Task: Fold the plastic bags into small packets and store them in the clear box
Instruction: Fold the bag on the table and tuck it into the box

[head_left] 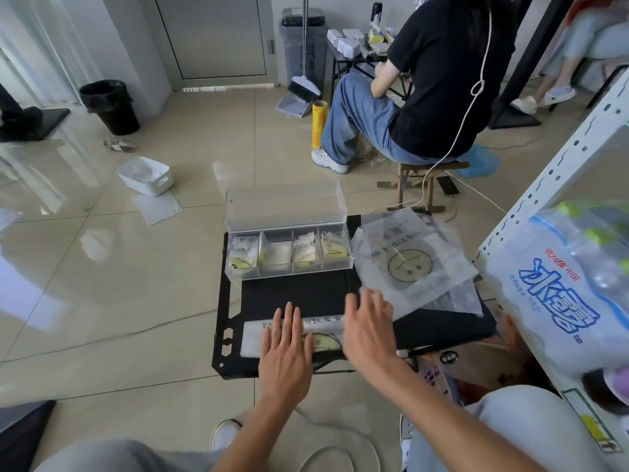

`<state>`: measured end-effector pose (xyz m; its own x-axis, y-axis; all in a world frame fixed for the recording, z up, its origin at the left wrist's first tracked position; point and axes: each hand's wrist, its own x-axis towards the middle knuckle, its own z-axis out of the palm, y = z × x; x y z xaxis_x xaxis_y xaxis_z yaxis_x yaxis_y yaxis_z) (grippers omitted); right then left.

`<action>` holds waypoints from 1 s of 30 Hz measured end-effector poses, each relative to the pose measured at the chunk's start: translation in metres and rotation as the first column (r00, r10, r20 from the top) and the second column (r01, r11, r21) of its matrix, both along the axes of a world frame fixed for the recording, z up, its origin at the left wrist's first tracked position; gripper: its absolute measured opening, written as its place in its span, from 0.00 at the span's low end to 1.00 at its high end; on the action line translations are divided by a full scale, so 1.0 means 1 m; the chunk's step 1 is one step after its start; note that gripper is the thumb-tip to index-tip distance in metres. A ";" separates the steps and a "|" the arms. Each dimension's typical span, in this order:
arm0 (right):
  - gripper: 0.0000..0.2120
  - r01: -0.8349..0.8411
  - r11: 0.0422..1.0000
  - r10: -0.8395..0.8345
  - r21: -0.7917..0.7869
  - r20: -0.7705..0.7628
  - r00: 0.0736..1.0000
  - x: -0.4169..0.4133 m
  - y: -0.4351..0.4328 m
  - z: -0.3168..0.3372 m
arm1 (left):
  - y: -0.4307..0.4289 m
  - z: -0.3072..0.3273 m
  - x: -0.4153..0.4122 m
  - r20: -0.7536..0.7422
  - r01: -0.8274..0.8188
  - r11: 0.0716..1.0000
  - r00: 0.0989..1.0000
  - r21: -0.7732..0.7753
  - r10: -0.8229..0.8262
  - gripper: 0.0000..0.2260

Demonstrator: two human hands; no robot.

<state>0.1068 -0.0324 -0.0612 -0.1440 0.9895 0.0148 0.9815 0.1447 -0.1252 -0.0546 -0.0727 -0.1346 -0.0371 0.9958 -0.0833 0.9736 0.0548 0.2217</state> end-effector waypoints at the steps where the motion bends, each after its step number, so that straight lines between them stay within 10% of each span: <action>1: 0.25 -0.090 0.995 0.091 0.039 -0.020 0.996 -0.016 -0.007 -0.004 | 0.000 -0.002 0.000 -0.012 0.008 1.000 1.000 0.000 -0.008 0.29; 5: 0.28 -0.347 0.930 0.330 -0.125 -0.136 0.934 -0.044 -0.032 -0.036 | -0.003 -0.006 -0.003 -0.051 0.080 0.997 0.995 -0.021 -0.081 0.32; 27: 0.43 -0.226 0.915 0.253 -0.334 0.039 0.967 0.032 -0.027 -0.040 | -0.010 0.015 -0.087 0.058 -0.300 0.945 0.949 -0.132 0.310 0.28; 30: 0.42 -0.229 0.913 0.258 -0.338 0.043 0.965 0.031 -0.026 -0.038 | -0.018 0.033 -0.067 0.098 -0.249 0.966 0.965 0.063 0.243 0.29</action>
<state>0.1383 -0.0580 -0.0991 -0.3679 0.8707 -0.3264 0.9299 0.3461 -0.1248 -0.1213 -0.0907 -0.1020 -0.2775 0.9604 -0.0234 0.9084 0.2703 0.3189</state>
